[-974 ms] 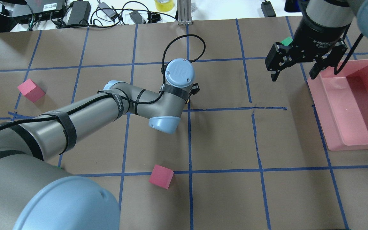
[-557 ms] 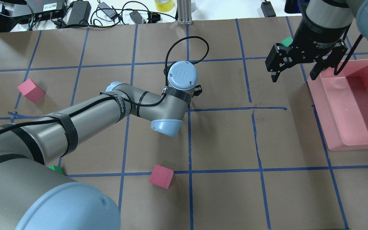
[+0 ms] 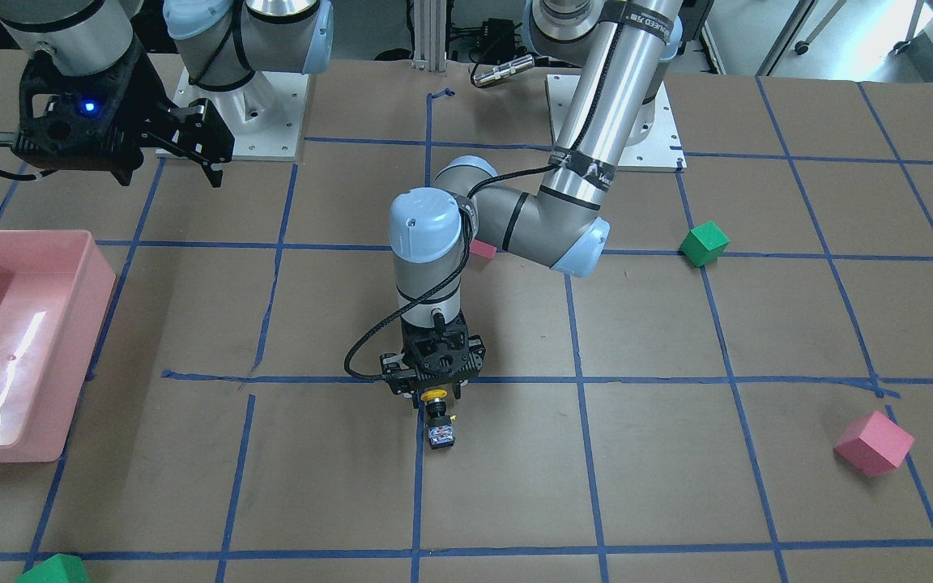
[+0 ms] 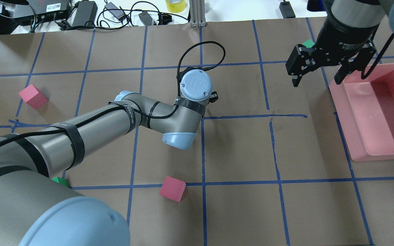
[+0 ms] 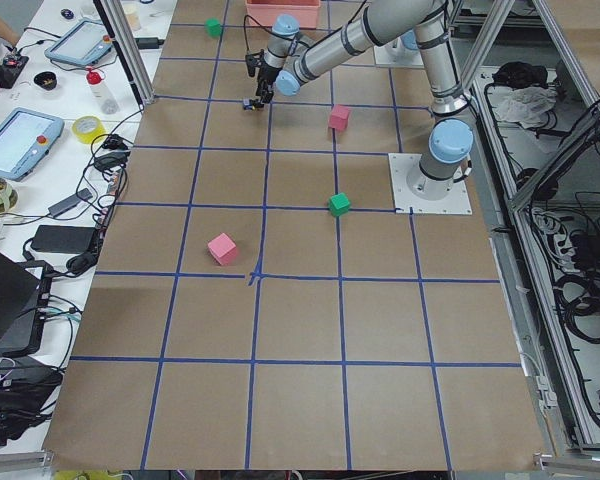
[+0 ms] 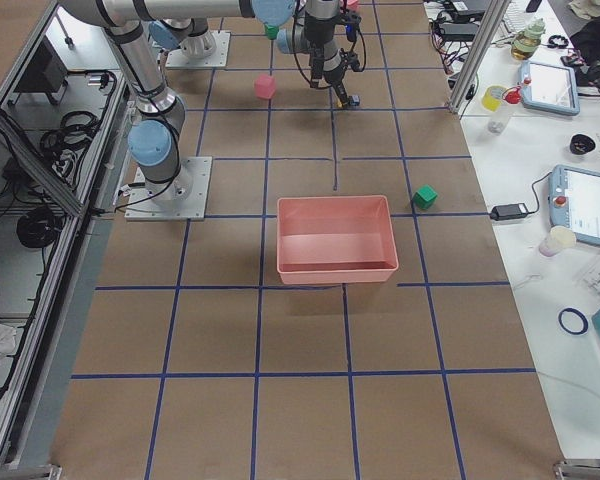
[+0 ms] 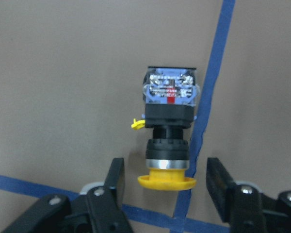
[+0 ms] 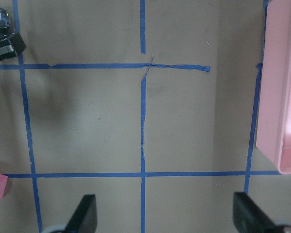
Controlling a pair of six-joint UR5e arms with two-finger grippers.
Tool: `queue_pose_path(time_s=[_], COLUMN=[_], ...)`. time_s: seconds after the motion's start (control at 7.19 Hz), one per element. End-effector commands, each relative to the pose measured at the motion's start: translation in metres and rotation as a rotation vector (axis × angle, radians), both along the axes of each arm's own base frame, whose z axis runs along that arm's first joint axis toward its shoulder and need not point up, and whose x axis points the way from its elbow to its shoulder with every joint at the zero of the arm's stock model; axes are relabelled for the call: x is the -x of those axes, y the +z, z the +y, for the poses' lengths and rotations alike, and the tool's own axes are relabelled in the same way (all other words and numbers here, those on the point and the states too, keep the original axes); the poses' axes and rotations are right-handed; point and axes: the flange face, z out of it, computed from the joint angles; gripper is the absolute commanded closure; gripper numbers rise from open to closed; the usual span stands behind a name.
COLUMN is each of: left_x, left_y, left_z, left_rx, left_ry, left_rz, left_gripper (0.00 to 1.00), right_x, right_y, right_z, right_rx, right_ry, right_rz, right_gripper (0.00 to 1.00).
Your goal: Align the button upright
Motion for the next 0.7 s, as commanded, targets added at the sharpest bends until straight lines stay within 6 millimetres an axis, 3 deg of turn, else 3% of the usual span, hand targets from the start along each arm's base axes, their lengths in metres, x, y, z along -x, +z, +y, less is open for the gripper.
queue_pose_path(time_s=[0.0, 0.56], left_x=[-0.0017, -0.0077], left_y=[-0.0037, -0.0075], left_z=[0.0012, 0.0061], left_rx=[0.012, 0.027], left_ry=[0.002, 0.014], left_rz=[-0.007, -0.037], left_gripper=[0.35, 0.35], right_x=[0.0007, 0.0012], right_y=[0.0004, -0.0011], right_z=[0.0008, 0.0004], right_rx=[-0.012, -0.015], right_ry=[-0.003, -0.012], right_rz=[0.001, 0.006], right_gripper=[0.00, 0.00])
